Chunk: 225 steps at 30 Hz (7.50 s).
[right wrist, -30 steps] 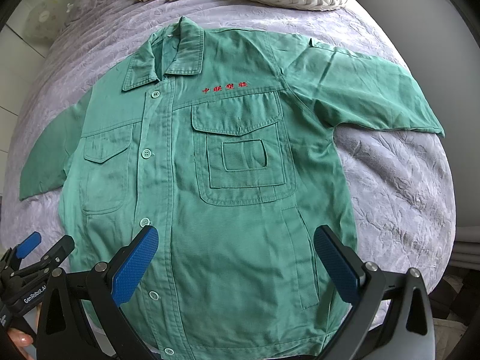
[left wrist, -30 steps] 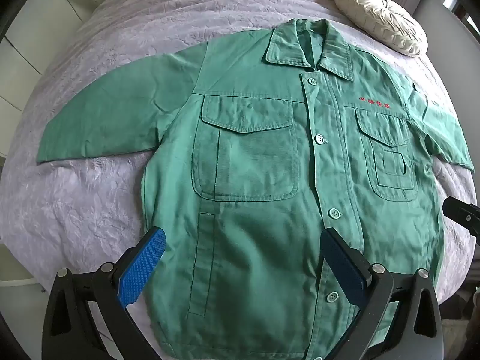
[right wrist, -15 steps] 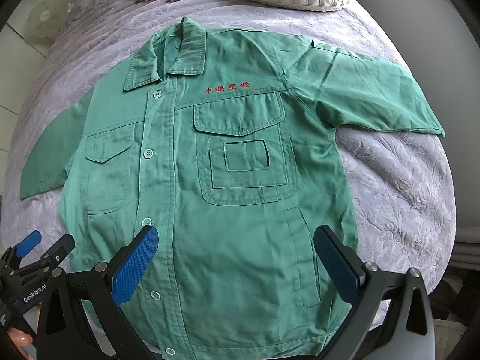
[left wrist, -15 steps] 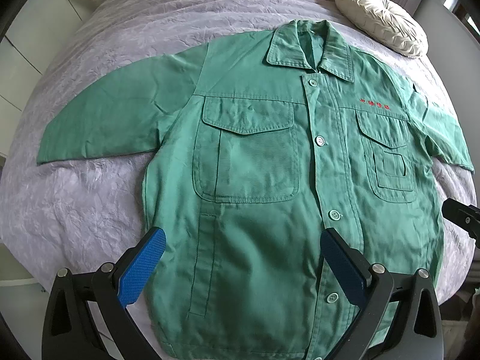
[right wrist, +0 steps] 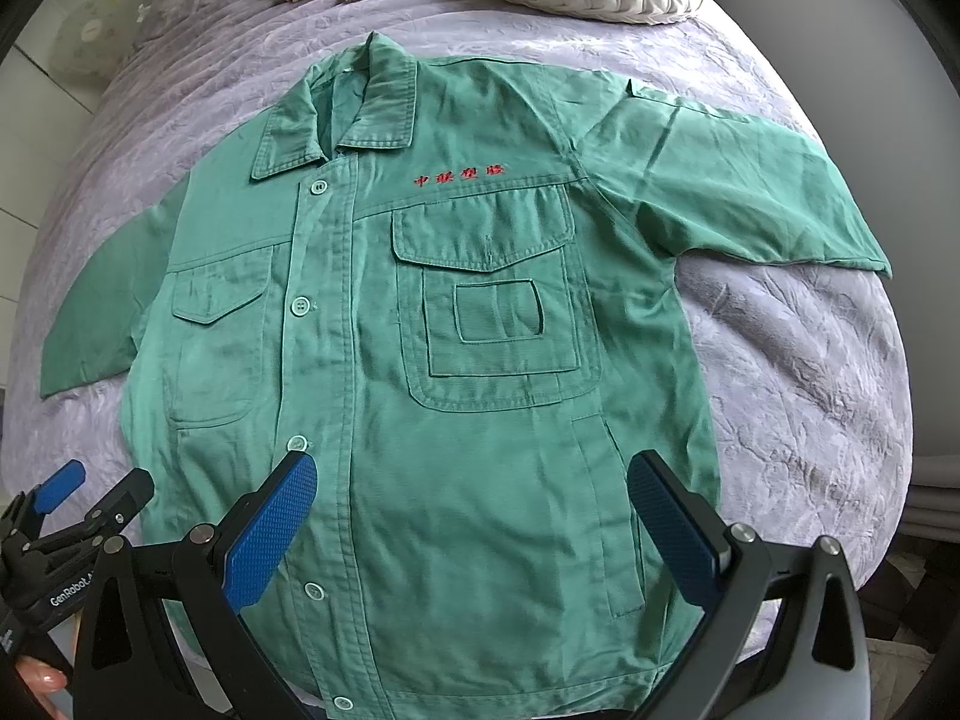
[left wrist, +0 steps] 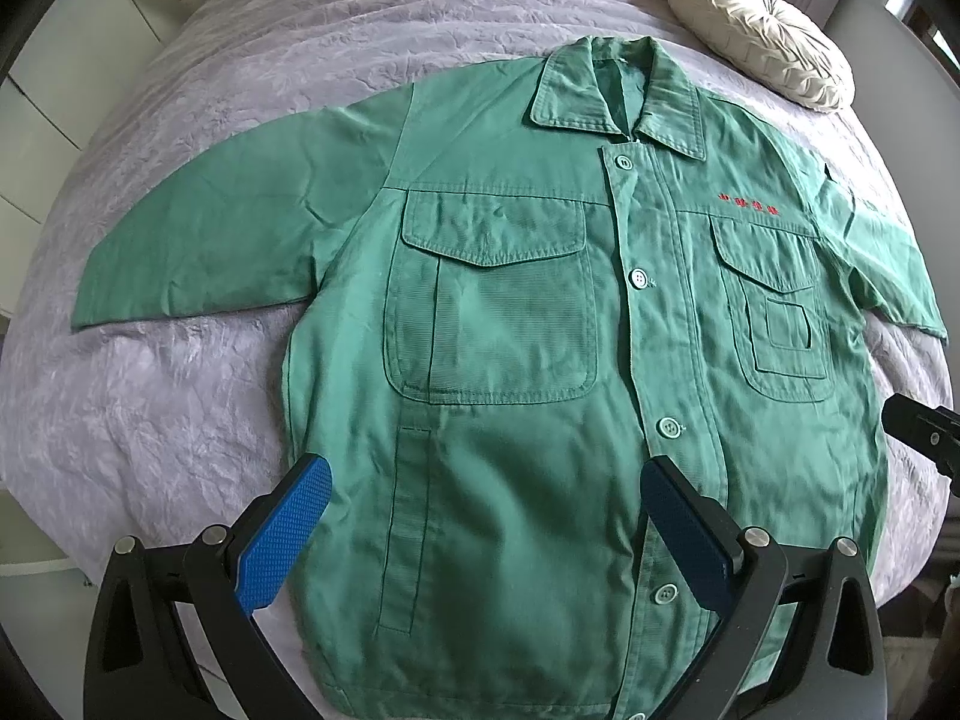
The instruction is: Fold large clothes
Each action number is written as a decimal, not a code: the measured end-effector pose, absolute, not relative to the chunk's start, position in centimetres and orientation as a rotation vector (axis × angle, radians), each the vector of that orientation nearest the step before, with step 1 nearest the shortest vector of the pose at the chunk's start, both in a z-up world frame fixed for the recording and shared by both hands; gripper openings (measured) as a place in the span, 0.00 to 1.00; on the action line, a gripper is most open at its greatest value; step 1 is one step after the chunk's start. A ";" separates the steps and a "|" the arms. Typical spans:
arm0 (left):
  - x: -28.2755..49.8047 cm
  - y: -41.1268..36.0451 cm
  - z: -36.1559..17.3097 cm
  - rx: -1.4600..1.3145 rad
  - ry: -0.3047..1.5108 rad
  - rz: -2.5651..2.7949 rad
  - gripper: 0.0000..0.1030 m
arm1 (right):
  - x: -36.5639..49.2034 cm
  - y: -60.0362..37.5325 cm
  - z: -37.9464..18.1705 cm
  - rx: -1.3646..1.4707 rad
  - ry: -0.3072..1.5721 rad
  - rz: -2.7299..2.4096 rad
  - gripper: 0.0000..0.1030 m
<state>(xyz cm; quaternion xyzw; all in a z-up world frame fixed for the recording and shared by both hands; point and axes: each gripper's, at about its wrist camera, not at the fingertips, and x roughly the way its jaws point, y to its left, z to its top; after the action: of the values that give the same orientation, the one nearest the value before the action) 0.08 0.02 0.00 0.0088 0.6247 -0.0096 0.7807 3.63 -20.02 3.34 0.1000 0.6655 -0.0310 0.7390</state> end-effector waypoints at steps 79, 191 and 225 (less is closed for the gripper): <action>11.2 33.1 -12.7 -0.634 0.960 0.251 0.88 | 5.7 6.0 -4.3 0.105 1.528 0.360 1.00; 25.2 14.3 -11.4 -0.119 1.166 -0.029 0.05 | 20.7 -24.6 -7.4 0.482 1.185 0.030 0.09; 27.1 12.3 -9.7 -0.182 1.168 -0.226 0.05 | 16.4 -25.0 -8.4 0.881 1.138 0.080 0.05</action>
<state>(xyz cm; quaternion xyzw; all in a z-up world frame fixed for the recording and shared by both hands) 27.08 12.27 -9.67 -0.0857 0.5493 -0.1065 0.8244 16.36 -25.03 -8.42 0.4035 0.5209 0.0367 0.7513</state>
